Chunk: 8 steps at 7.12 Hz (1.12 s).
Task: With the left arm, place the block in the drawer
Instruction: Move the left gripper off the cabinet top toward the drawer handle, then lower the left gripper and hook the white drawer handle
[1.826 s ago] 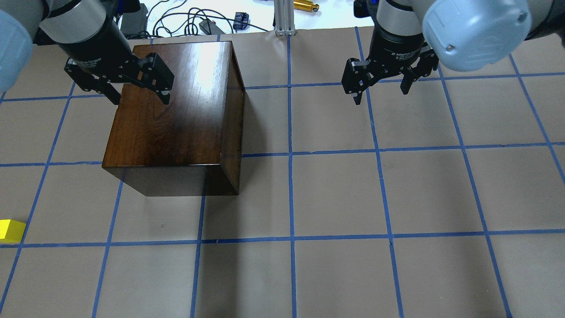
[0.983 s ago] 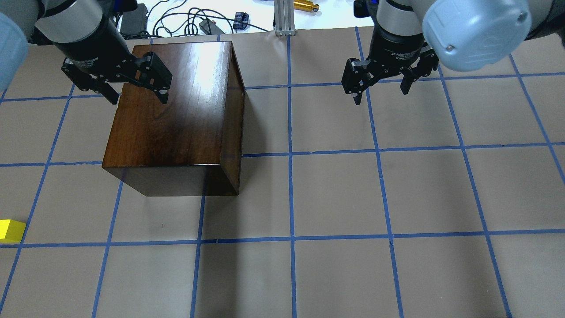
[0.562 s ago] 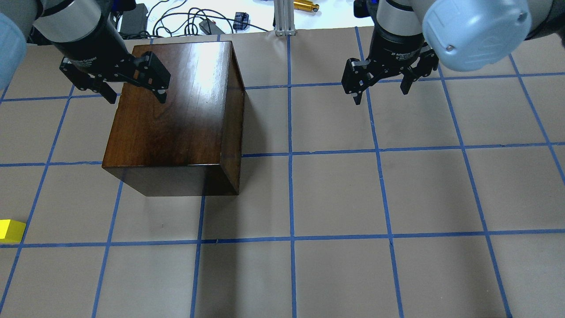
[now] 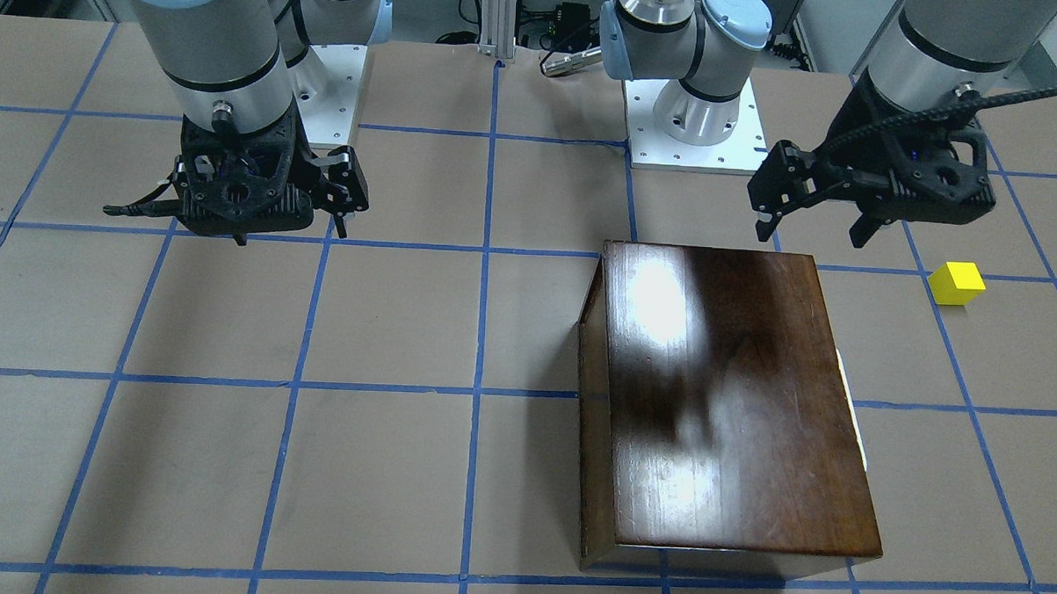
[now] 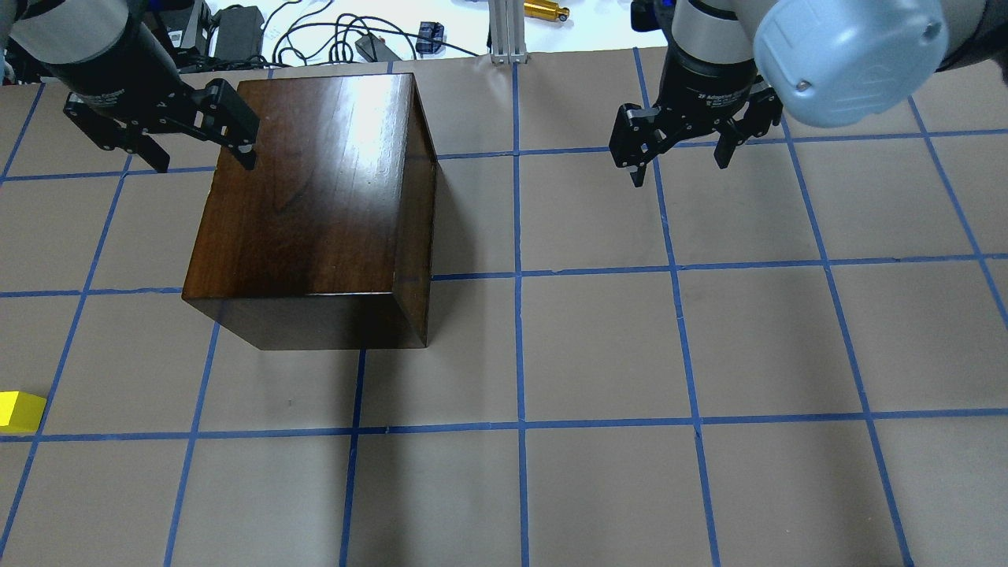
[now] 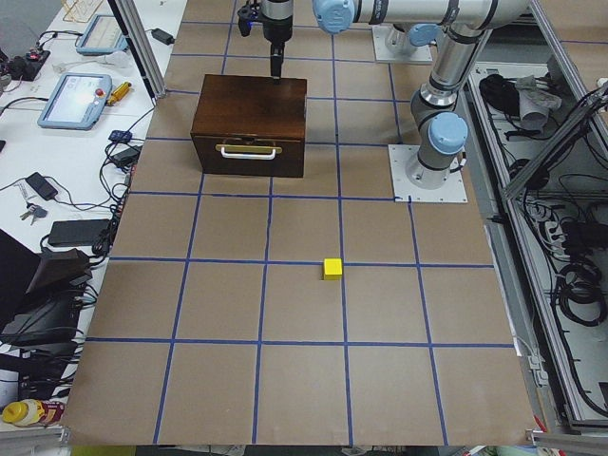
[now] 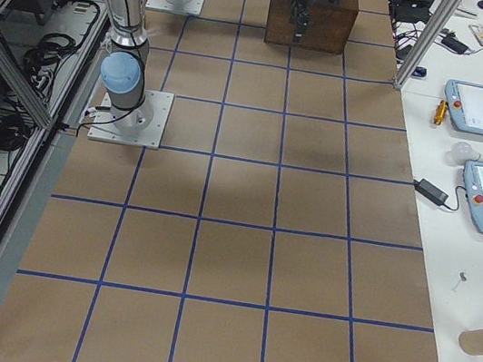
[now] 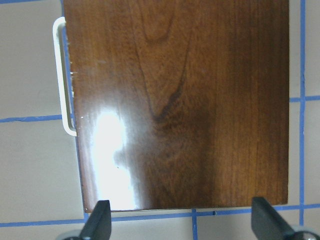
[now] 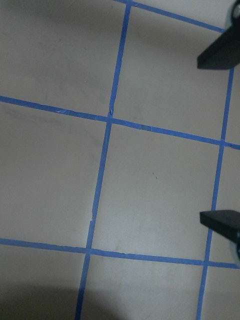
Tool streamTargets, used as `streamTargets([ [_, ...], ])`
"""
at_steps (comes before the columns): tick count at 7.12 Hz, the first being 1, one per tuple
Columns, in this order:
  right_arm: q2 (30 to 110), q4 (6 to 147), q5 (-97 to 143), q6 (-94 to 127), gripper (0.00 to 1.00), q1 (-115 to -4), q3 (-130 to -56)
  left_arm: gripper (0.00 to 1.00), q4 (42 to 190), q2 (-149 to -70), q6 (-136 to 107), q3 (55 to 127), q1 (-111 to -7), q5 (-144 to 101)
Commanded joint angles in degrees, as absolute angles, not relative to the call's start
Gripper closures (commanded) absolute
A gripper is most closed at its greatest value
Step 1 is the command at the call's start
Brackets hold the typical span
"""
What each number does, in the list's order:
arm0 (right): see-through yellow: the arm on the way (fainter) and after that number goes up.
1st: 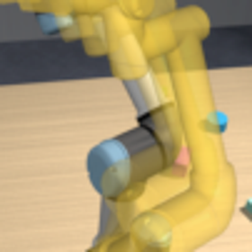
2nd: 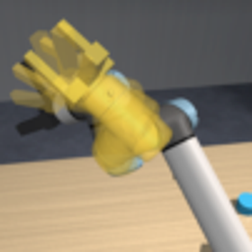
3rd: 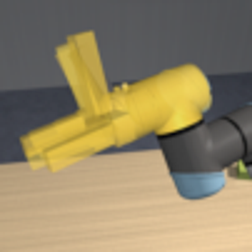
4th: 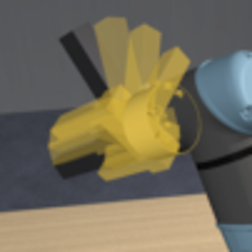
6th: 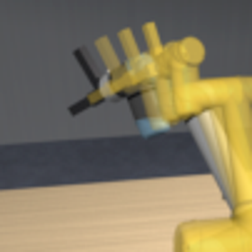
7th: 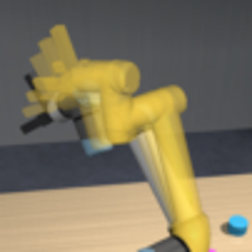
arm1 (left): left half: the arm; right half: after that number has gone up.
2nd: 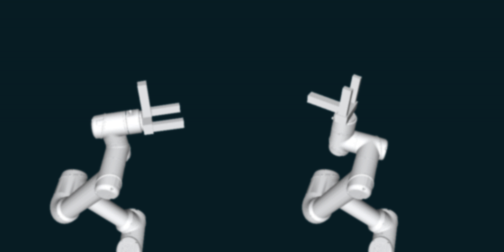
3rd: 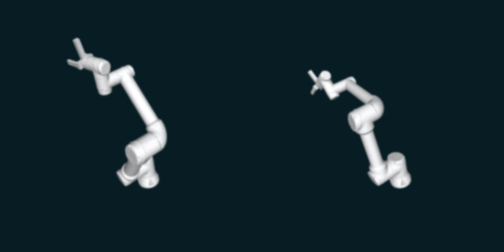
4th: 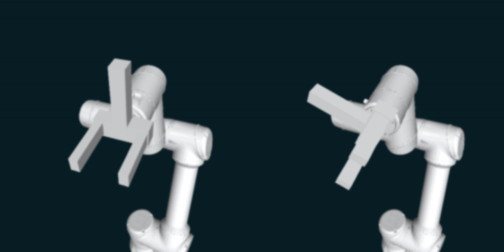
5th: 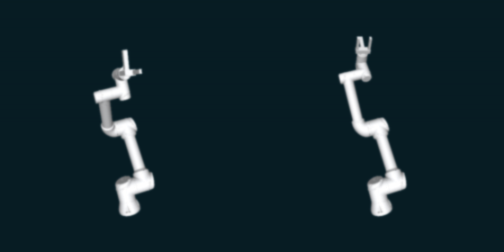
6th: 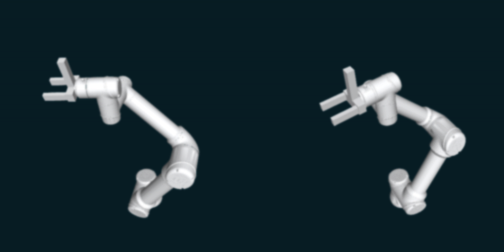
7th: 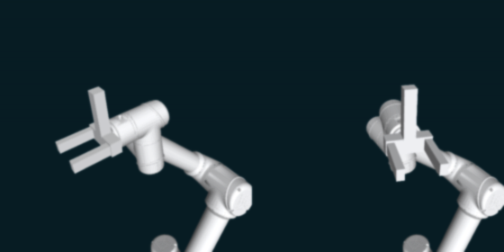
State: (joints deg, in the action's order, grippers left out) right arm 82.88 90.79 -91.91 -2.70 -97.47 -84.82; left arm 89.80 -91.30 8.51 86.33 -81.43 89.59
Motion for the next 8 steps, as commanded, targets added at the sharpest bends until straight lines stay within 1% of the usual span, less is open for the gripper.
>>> streamTargets([
  [1,82.9,90.8,-91.9,-2.7,0.0,-97.5,-84.8,0.0,89.5,-93.2,13.0,86.0,-73.8,89.5],
  [4,82.9,90.8,-91.9,-2.7,0.0,-97.5,-84.8,0.0,86.8,-98.3,17.9,85.6,-66.2,89.3],
  [6,82.9,90.8,-91.9,-2.7,0.0,-97.5,-84.8,0.0,85.9,-103.6,19.8,85.7,-65.0,86.5],
  [8,82.9,90.8,-91.9,-2.6,0.0,-97.5,-84.8,0.0,84.5,-106.8,25.6,86.6,-64.7,82.6],
])
